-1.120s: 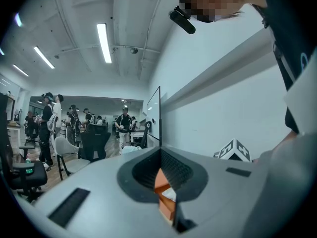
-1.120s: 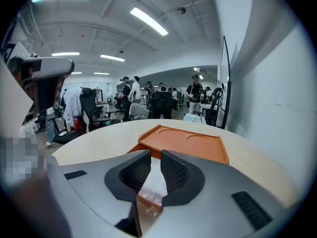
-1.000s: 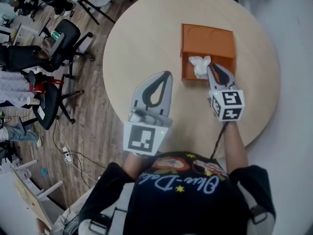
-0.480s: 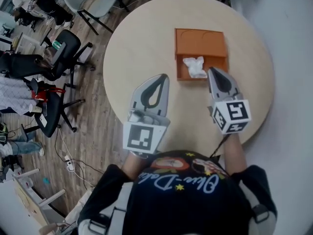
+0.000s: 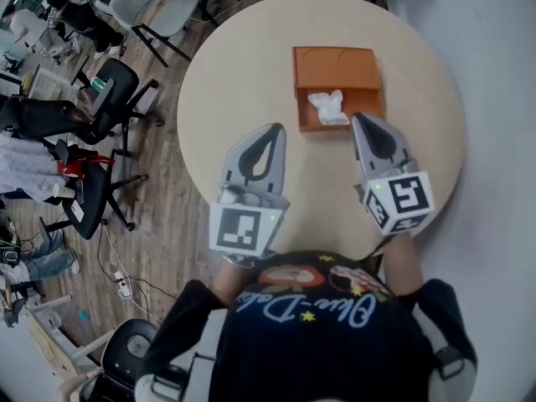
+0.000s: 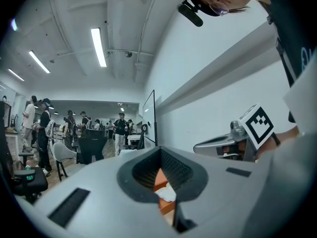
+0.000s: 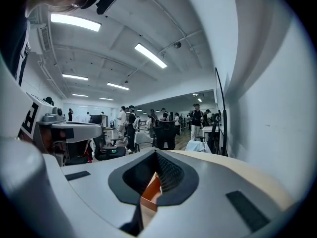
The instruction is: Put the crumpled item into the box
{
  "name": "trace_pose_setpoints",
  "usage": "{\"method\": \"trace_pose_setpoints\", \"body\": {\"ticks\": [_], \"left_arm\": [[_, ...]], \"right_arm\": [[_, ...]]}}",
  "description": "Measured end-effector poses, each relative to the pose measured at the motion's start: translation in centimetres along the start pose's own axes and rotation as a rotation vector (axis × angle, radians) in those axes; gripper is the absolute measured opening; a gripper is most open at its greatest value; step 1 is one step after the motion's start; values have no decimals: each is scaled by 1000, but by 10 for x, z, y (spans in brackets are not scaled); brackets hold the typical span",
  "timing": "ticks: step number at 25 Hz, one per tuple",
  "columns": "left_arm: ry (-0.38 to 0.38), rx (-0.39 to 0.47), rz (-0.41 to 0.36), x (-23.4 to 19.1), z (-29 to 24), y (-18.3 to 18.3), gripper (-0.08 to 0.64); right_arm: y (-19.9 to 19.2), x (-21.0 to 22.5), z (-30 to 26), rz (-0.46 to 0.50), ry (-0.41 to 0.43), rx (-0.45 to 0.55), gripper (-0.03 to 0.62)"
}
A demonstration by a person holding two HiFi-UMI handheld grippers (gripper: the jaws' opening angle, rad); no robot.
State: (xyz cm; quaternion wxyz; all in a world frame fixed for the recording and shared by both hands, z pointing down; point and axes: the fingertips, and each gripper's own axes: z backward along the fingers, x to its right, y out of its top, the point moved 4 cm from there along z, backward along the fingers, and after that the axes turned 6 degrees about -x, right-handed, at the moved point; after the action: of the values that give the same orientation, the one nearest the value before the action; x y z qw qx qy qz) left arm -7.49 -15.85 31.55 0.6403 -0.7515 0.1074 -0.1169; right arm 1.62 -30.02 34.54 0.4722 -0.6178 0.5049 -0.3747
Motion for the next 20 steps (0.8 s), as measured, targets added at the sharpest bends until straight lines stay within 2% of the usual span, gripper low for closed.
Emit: {"method": "trace_pose_setpoints", "body": {"ticks": [20], "left_arm": [[16,13,19,1,21,0,-8]], "right_arm": [[13,-21,17,36,37,45,-2]]}}
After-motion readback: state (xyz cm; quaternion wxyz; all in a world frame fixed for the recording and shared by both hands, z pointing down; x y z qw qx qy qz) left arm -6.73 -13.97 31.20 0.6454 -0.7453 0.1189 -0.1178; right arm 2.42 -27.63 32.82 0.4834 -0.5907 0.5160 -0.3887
